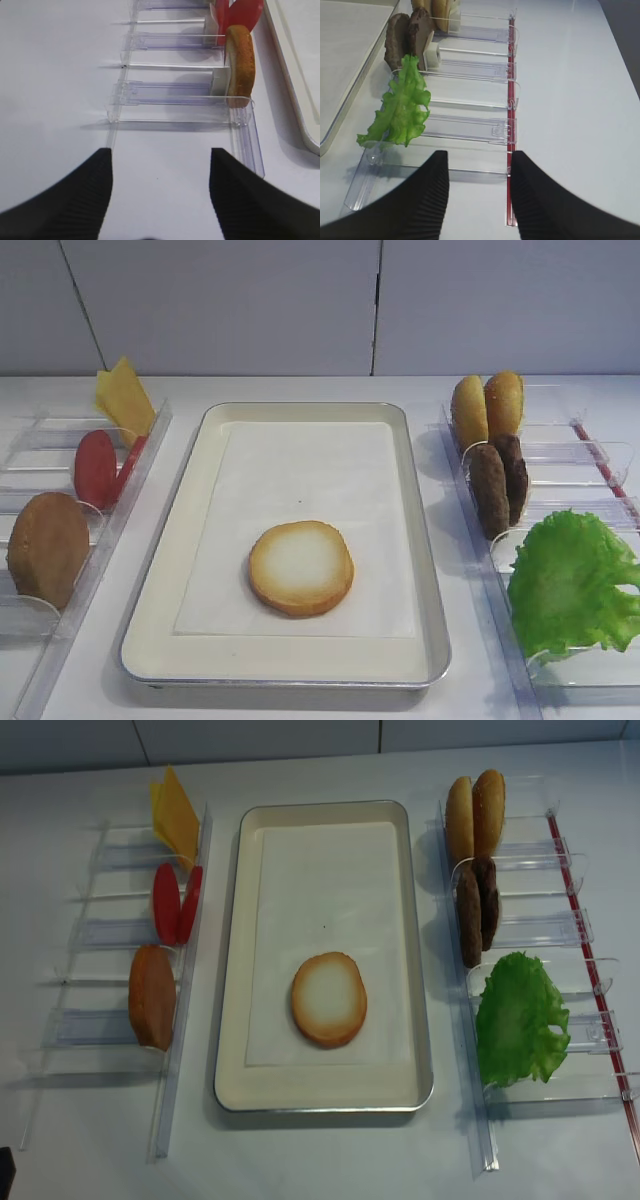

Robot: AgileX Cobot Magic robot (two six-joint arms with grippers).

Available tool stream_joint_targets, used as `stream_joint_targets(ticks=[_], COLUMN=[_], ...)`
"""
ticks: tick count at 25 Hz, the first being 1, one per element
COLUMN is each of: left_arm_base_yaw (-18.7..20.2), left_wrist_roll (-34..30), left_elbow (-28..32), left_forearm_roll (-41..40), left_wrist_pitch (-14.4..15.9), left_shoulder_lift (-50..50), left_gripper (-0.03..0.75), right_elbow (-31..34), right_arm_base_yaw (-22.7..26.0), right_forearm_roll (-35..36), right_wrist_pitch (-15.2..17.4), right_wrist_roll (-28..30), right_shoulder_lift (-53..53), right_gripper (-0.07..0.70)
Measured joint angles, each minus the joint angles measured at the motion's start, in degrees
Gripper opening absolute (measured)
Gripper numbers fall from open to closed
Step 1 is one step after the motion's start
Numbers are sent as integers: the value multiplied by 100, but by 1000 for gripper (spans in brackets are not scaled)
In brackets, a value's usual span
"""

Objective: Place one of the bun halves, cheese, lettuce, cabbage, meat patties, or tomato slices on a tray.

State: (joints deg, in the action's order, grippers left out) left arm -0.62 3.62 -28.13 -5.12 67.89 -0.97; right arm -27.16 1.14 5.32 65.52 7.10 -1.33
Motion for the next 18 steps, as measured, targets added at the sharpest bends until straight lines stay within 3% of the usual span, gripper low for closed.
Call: stream_joint_targets(ticks=[18], left_arm_base_yaw=[0], left_wrist_roll=[8], left_elbow=[0], left_forearm_roll=[0], left_wrist_pitch=[-8], left_shoulder_lift=[0], left_gripper=[409], right_elbow=[0], right_arm_base_yaw=[0], right_forearm_roll=[0], right_wrist_pitch=[0], right_wrist_roll=[11], right_shoulder_lift=[0], right_gripper=[322])
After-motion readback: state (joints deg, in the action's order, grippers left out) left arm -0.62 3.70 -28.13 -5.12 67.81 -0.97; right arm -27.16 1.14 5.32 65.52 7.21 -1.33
